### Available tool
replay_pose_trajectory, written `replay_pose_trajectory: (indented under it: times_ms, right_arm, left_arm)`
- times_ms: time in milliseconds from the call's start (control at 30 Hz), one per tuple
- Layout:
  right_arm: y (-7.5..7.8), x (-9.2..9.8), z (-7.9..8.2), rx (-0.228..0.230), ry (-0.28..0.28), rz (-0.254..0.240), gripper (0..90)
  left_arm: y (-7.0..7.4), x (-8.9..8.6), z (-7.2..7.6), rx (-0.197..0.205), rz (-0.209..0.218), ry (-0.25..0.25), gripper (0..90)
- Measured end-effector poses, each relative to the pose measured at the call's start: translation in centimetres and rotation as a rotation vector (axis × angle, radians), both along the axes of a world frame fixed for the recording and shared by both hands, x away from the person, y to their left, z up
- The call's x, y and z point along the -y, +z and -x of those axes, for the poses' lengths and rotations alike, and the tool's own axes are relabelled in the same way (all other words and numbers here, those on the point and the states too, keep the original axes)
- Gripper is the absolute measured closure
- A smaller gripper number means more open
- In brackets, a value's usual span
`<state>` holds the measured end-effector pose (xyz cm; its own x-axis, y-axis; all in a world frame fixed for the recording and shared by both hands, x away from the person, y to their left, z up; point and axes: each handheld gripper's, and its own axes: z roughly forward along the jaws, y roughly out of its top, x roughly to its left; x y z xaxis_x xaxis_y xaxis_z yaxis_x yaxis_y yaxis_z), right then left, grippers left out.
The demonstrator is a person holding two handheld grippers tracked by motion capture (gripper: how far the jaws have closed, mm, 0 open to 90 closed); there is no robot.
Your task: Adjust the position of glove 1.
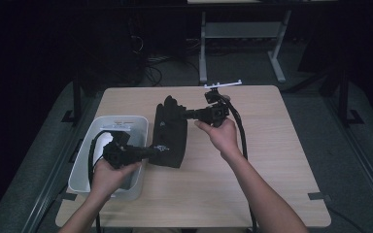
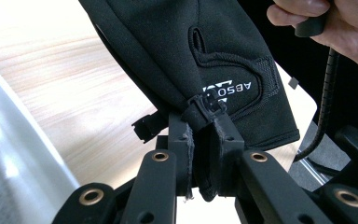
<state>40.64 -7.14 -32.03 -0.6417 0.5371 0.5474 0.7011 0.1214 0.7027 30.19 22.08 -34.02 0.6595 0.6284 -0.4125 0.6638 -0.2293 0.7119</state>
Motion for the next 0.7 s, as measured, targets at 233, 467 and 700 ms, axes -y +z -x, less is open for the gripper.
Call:
replay_pose_trajectory:
  times_ms: [233,467,700]
  right_arm:
    - [0.1,-1.5,-0.2,0.002,0.017,0.001,79.8]
    - [-0.2,-3.0,-0.3,-0.011,0.03,-0.002,79.8]
    - [-0.2,-4.7,-0.4,-0.008,0.041,-0.009,79.8]
  left_arm:
    - [0.0,-1.3,0.4,-0.001,0.001,0.02,80.8]
    - [0.0,-2.8,0.7,0.002,-0.001,0.034,80.9]
    - [0.3,-4.1,1.1,0.006,-0.008,0.055,80.9]
